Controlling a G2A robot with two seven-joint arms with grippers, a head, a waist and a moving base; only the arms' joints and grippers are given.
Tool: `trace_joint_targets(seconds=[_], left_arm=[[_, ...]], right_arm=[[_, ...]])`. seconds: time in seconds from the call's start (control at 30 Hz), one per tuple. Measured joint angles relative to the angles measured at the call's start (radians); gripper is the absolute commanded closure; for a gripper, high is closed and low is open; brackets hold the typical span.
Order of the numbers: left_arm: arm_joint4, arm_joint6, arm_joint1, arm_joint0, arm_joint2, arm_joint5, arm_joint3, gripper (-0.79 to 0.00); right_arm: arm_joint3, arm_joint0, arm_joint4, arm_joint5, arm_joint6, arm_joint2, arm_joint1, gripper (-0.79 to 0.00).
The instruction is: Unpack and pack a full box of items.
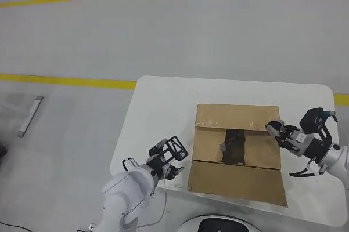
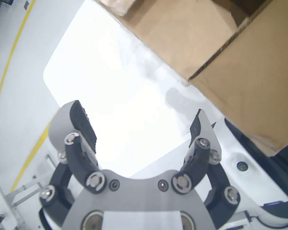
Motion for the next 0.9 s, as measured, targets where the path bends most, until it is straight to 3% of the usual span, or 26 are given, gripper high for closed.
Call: trace_joint_targets(seconds=[0.2,0.4,0.57,0.9], left_arm=[[0.14,0.037,0.023,0.071,0.009,-0.035,0.007,-0.785],[0.164,0.076,0.028,0.097,0.071,-0.069,0.016,-0.785],[0.19,0.129,0.037,0.082,0.127,-0.134,0.027,-0.785],[0.136,0.156,0.031,0.002,0.175,-0.076,0.031,-0.785]], right_arm=[[0.037,0.013,0.013,-0.008,0.001,-0.01,0.003,0.0],[0.079,0.037,0.018,-0.005,0.007,-0.031,0.006,0.0],[0.108,0.056,0.023,-0.007,0.012,-0.042,0.009,0.0],[0.137,0.081,0.033,-0.015,0.028,-0.06,0.014,0.0]])
